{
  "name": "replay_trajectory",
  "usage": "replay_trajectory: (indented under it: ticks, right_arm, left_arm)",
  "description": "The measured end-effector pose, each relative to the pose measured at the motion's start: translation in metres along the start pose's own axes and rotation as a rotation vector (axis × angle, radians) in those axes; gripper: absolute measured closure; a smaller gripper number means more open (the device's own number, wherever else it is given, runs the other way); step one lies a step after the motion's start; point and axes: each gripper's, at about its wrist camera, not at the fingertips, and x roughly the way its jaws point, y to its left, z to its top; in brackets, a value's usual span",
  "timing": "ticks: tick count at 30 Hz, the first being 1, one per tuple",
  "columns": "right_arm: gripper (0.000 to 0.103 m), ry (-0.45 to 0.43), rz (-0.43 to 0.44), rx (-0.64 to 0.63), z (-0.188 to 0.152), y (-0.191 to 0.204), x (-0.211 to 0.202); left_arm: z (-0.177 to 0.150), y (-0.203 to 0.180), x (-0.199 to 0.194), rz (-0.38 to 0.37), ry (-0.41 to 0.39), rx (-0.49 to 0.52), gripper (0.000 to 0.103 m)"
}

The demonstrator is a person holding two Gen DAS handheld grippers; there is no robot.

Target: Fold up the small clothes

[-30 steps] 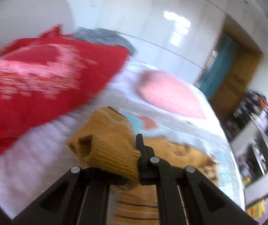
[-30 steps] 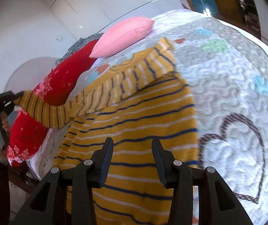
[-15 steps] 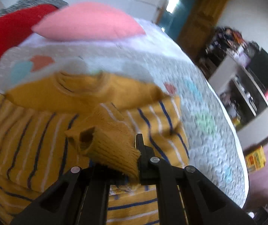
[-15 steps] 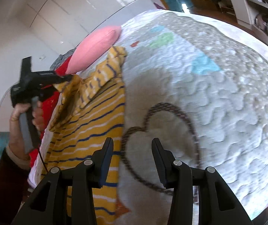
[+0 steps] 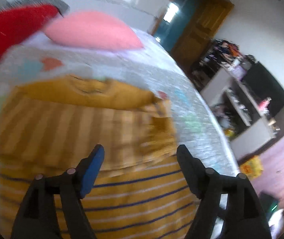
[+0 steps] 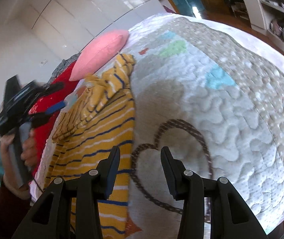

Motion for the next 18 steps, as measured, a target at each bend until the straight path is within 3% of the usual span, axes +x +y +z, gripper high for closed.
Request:
replay_trajectory:
  ticks: [2,8,13,18]
  right_arm:
    - [0.056,0.001,0.011,-0.030,0.005,0.014,0.003]
    - [0.056,-0.015,0.062,-0.129,0.039,0.067,0.030]
    - [0.055,0.026,0.097,-0.151,0.083,0.104,0.091]
    - [0.055,0.148,0.013,-0.099,0.107,0.102,0.172]
  left_arm:
    - [-0.013,0.023,-0.030,0.109,-0.042,0.014,0.028]
    - [-0.056,0.086,-0.092,0.247,-0.083,-0.066,0.028]
    - [-0.098,0.119,-0.122,0.251,-0.089,-0.199,0.028]
    - [-0.138,0.154,-0.130,0.284,-0.081,-0.331,0.028]
